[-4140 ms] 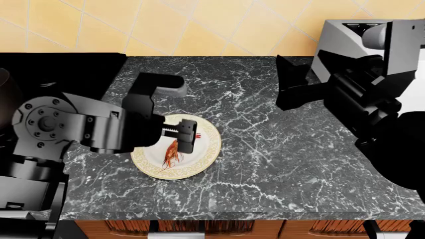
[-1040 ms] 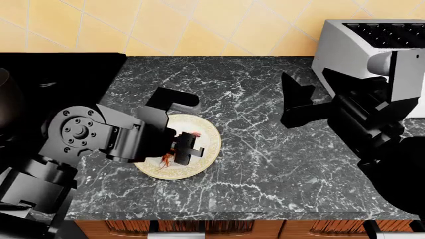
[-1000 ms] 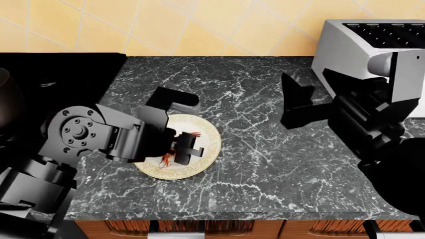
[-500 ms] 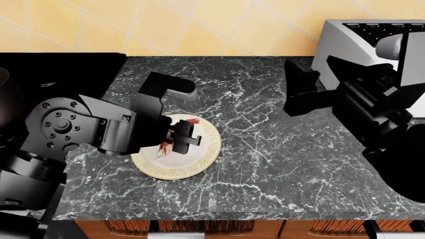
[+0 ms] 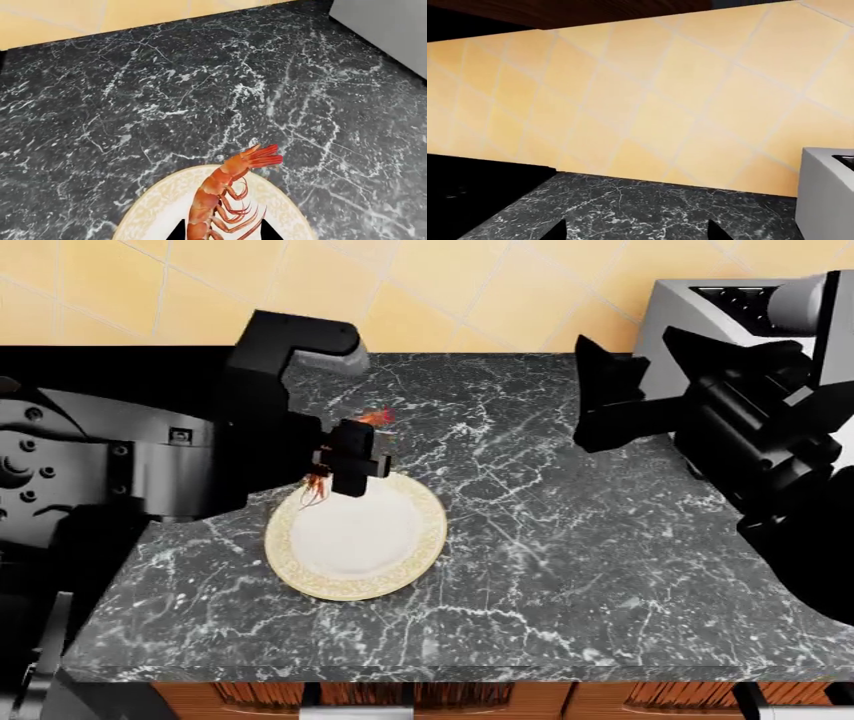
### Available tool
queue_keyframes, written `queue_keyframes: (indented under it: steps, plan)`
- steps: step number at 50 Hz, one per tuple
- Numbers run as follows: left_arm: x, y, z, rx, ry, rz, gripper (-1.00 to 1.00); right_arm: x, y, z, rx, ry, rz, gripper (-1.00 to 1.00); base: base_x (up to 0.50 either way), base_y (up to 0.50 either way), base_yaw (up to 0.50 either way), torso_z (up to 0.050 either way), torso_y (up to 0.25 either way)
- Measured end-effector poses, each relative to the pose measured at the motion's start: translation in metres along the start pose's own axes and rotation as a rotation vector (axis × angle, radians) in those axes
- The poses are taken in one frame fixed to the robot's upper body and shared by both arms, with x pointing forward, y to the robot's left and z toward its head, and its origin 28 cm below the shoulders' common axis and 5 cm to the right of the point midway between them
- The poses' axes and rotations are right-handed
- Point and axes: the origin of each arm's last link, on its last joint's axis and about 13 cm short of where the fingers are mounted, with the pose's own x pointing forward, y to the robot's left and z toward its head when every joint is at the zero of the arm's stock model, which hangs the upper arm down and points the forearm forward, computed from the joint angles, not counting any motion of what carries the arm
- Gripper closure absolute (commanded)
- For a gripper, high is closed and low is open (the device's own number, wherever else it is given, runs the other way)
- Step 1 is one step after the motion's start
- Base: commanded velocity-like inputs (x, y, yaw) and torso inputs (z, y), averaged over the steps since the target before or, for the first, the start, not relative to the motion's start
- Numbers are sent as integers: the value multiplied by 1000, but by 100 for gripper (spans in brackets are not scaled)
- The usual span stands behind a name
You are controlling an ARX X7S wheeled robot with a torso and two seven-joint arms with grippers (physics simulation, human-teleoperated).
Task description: Frozen meat rests on a plate on the counter. Retrieve the meat and place it in a pot on a burner. Then turn the burner on.
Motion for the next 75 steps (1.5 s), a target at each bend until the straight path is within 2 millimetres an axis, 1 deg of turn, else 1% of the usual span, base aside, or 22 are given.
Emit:
queue_keyframes:
  steps: [14, 28, 57, 69, 75]
  plan:
    - [-20, 2, 8, -15, -95, -8, 100, 3, 2, 1, -15, -6, 17, -100, 0, 500, 0, 0, 0]
    - [-34, 4, 13, -23, -158, -6, 100, 3, 4, 1, -25, -6, 30, -100, 0, 500, 0, 0, 0]
    - [-44, 5, 23, -22, -214, 8, 100, 4, 5, 2, -38, -7, 37, -100, 0, 500, 0, 0, 0]
    - [-46, 8, 26, -24, -227, 18, 100, 5, 6, 2, -26, -8, 36, -100, 0, 30, 0, 0, 0]
    - [-46, 11, 31, -30, -246, 29, 100, 6, 6, 2, -23, -6, 35, -100, 0, 0, 0, 0, 0]
